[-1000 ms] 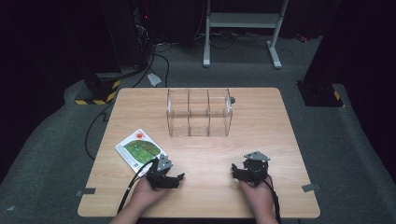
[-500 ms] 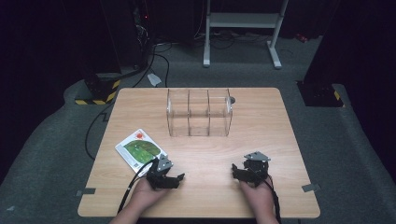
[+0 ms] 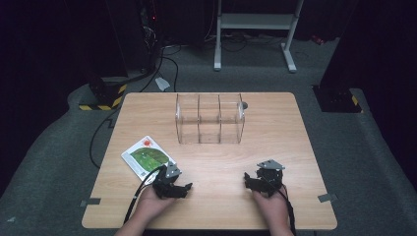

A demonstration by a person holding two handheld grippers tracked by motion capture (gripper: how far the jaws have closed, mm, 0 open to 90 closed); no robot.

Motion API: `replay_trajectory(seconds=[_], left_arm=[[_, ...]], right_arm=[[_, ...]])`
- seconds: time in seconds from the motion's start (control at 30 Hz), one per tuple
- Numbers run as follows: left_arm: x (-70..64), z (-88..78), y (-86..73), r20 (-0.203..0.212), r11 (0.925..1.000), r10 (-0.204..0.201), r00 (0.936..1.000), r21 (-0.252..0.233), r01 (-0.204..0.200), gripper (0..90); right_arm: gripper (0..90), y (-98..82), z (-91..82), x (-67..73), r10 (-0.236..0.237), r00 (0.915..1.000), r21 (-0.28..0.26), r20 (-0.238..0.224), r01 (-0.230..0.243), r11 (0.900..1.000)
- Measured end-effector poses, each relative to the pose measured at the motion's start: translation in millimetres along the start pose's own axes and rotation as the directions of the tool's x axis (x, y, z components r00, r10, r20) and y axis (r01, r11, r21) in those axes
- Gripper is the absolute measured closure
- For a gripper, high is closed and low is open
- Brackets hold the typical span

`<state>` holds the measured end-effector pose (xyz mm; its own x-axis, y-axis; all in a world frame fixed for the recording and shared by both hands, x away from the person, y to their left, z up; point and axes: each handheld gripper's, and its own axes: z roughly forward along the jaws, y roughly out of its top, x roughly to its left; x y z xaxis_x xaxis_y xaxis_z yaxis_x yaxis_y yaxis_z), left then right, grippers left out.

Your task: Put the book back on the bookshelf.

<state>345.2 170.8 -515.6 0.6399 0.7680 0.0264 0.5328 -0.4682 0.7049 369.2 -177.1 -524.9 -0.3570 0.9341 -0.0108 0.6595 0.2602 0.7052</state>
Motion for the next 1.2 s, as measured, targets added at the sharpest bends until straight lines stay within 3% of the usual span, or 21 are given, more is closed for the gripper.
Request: replay_trajectory(seconds=[0.17, 0.47, 0.63, 0.87, 1.2], left_arm=[[6.4, -12.0, 3.5, -0.002, 0.9976, 0.003, 1.0000, -0.069, -0.004, 19.8], [29.6, -26.9, 6.2, -0.056, 0.9955, -0.005, 0.9984, -0.095, -0.001, 14.0], [47.6, -33.5, 4.2, -0.083, 0.9958, -0.039, 0.9958, -0.086, 0.032, 6.9], [73.1, -42.5, -2.7, -0.124, 0.9900, -0.105, 0.9867, -0.107, 0.092, 2.8], [106.4, -51.3, -16.4, -0.128, 0.9784, -0.192, 0.9730, -0.102, 0.179, 1.9]], right_arm=[[14.0, 0.0, 0.0, 0.0, 0.000, 1.0000, 0.000, 0.000, 0.000, 1.000], [14.0, 0.0, 0.0, 0.0, 0.000, 1.0000, 0.000, 0.000, 0.000, 1.000], [14.0, 0.0, 0.0, 0.0, 0.000, 1.0000, 0.000, 0.000, 0.000, 1.000], [14.0, 0.0, 0.0, 0.0, 0.000, 1.0000, 0.000, 0.000, 0.000, 1.000], [14.0, 0.0, 0.0, 0.0, 0.000, 1.0000, 0.000, 0.000, 0.000, 1.000]])
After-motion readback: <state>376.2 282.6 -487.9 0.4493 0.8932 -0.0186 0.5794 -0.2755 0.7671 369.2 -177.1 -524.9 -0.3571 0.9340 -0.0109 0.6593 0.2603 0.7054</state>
